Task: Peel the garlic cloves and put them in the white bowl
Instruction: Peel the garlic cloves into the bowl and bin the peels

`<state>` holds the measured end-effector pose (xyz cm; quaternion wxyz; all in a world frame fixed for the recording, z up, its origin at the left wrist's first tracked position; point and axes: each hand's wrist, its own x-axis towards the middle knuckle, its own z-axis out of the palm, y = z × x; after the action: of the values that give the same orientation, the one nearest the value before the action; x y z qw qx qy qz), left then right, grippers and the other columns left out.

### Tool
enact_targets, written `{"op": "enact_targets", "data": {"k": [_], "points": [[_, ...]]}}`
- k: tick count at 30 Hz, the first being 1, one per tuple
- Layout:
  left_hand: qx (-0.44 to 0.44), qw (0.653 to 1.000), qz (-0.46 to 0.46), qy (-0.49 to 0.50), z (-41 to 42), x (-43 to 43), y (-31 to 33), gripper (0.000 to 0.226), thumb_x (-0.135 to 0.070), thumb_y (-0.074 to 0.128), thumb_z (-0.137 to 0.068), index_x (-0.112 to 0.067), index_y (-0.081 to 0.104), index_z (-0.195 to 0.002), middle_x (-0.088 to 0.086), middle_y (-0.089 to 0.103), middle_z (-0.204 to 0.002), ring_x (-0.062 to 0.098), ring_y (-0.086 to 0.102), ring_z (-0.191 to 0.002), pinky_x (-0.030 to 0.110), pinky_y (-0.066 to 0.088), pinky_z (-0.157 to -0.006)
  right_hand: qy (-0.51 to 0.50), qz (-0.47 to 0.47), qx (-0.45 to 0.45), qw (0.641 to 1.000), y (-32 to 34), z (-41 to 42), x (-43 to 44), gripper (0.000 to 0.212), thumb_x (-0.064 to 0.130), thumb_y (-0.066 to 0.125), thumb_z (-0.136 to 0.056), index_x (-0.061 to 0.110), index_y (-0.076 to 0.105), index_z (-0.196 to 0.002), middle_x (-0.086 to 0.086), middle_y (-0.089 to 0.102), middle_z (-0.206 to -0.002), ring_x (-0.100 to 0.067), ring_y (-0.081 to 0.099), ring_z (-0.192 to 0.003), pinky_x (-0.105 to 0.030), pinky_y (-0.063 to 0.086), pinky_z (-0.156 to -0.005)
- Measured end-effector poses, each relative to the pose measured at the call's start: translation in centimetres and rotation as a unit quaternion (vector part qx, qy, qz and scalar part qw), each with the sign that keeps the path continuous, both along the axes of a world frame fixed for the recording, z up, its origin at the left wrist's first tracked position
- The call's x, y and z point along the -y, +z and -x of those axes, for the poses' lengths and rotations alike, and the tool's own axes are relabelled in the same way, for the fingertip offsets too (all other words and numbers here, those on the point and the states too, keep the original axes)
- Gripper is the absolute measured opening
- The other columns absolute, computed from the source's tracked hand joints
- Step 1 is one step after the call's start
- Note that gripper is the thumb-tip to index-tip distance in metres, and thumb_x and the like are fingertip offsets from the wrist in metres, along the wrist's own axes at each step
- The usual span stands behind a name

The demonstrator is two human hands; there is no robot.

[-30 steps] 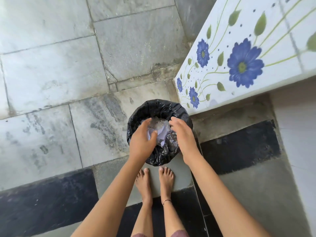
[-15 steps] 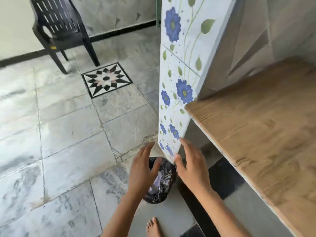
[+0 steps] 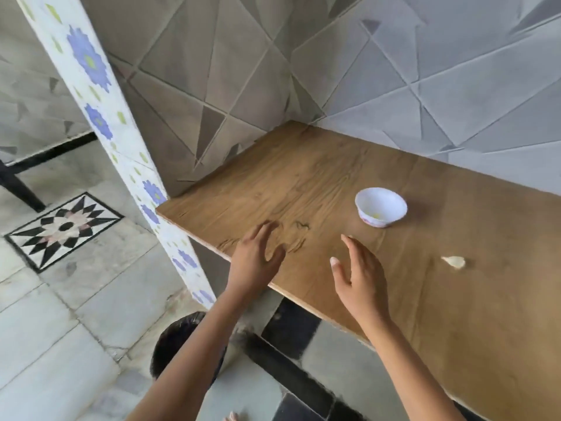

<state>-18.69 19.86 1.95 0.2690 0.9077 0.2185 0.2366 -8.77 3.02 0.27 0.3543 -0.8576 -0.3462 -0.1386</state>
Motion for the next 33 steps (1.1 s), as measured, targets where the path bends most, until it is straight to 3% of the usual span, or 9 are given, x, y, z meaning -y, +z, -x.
{"op": "enact_targets", "data": {"k": [5, 8, 11, 13, 16, 20, 24, 29, 33], "points": [[-0.043, 0.995, -0.033, -0.080, -7.4, 5.7, 0.4, 0.036, -0.025, 0.058, -0.089, -0.017, 0.058, -0.124, 0.000, 0.058, -0.130, 0.023, 0.057, -0.113, 0.032, 0.047, -0.088, -0.098, 0.030, 0.003, 0.995, -0.9, -3.5, 8.7, 0.044, 0.005, 0.072, -0.077, -0.007, 0.060, -0.117, -0.024, 0.065, -0.110, -0.040, 0.063, -0.098, -0.049, 0.052, -0.083], [-0.085, 0.990, -0.031, -0.106, -11.1, 7.2, -0.1, 0.033, -0.017, 0.059, -0.087, -0.016, 0.062, -0.120, 0.004, 0.063, -0.122, 0.024, 0.060, -0.105, 0.031, 0.047, -0.085, -0.129, 0.094, -0.005, 0.987, -2.0, -5.0, 11.3, 0.047, 0.013, 0.070, -0.081, -0.005, 0.056, -0.122, -0.026, 0.061, -0.118, -0.040, 0.060, -0.107, -0.048, 0.049, -0.090], [-0.126, 0.984, -0.025, -0.122, -13.9, 7.3, -1.1, 0.031, -0.014, 0.059, -0.086, -0.015, 0.065, -0.117, 0.007, 0.065, -0.116, 0.024, 0.062, -0.099, 0.031, 0.048, -0.083, -0.160, 0.217, -0.058, 0.961, -3.7, -6.0, 12.7, 0.056, 0.037, 0.044, -0.096, 0.010, 0.035, -0.144, -0.013, 0.035, -0.149, -0.027, 0.033, -0.137, -0.041, 0.025, -0.112], [-0.153, 0.977, -0.041, -0.146, -15.7, 7.5, -1.8, 0.029, -0.016, 0.058, -0.086, -0.017, 0.066, -0.114, 0.007, 0.066, -0.112, 0.024, 0.062, -0.097, 0.032, 0.049, -0.081, -0.179, 0.249, -0.079, 0.949, -4.7, -6.6, 13.4, 0.058, 0.046, 0.030, -0.098, 0.017, 0.023, -0.148, -0.006, 0.019, -0.156, -0.021, 0.018, -0.143, -0.038, 0.012, -0.116], [-0.171, 0.968, -0.078, -0.164, -17.4, 7.8, -2.3, 0.024, -0.016, 0.054, -0.088, -0.018, 0.068, -0.107, 0.004, 0.066, -0.108, 0.024, 0.062, -0.094, 0.035, 0.052, -0.078, -0.194, 0.251, -0.088, 0.944, -4.7, -7.2, 13.6, 0.059, 0.048, 0.025, -0.098, 0.021, 0.018, -0.149, -0.004, 0.012, -0.158, -0.021, 0.014, -0.144, -0.038, 0.005, -0.117], [-0.103, 0.976, -0.046, -0.188, -18.2, 7.0, -1.9, 0.016, -0.011, 0.060, -0.086, -0.014, 0.072, -0.096, 0.003, 0.071, -0.095, 0.019, 0.063, -0.076, 0.029, 0.050, -0.071, -0.190, 0.280, -0.109, 0.935, -5.0, -7.0, 13.9, 0.060, 0.051, 0.017, -0.097, 0.025, 0.004, -0.150, 0.002, -0.002, -0.159, -0.015, -0.003, -0.145, -0.033, -0.010, -0.113], [-0.005, 0.979, 0.012, -0.203, -21.1, 5.9, 1.3, 0.013, -0.009, 0.066, -0.082, -0.012, 0.074, -0.092, 0.002, 0.073, -0.090, 0.019, 0.064, -0.068, 0.032, 0.053, -0.069, -0.188, 0.286, -0.126, 0.931, -5.0, -6.7, 13.6, 0.059, 0.050, 0.015, -0.098, 0.027, -0.003, -0.149, 0.003, -0.008, -0.158, -0.011, -0.012, -0.143, -0.033, -0.012, -0.116], [-0.166, 0.943, -0.086, -0.275, -27.2, 7.1, 3.0, 0.024, -0.005, 0.055, -0.085, -0.016, 0.071, -0.100, 0.004, 0.069, -0.104, 0.022, 0.064, -0.093, 0.032, 0.051, -0.081, -0.203, 0.293, -0.117, 0.927, -4.6, -7.1, 13.1, 0.059, 0.049, 0.017, -0.099, 0.027, 0.000, -0.150, 0.003, -0.005, -0.158, -0.011, -0.010, -0.144, -0.030, -0.015, -0.114], [-0.277, 0.894, -0.183, -0.302, -28.8, 8.3, 2.7, 0.028, -0.008, 0.052, -0.087, -0.022, 0.068, -0.105, 0.003, 0.063, -0.110, 0.022, 0.060, -0.101, 0.026, 0.046, -0.074, -0.210, 0.288, -0.115, 0.927, -4.8, -6.7, 13.2, 0.062, 0.053, 0.011, -0.094, 0.026, 0.005, -0.150, 0.002, 0.002, -0.159, -0.012, -0.004, -0.145, -0.030, -0.011, -0.115]]}}
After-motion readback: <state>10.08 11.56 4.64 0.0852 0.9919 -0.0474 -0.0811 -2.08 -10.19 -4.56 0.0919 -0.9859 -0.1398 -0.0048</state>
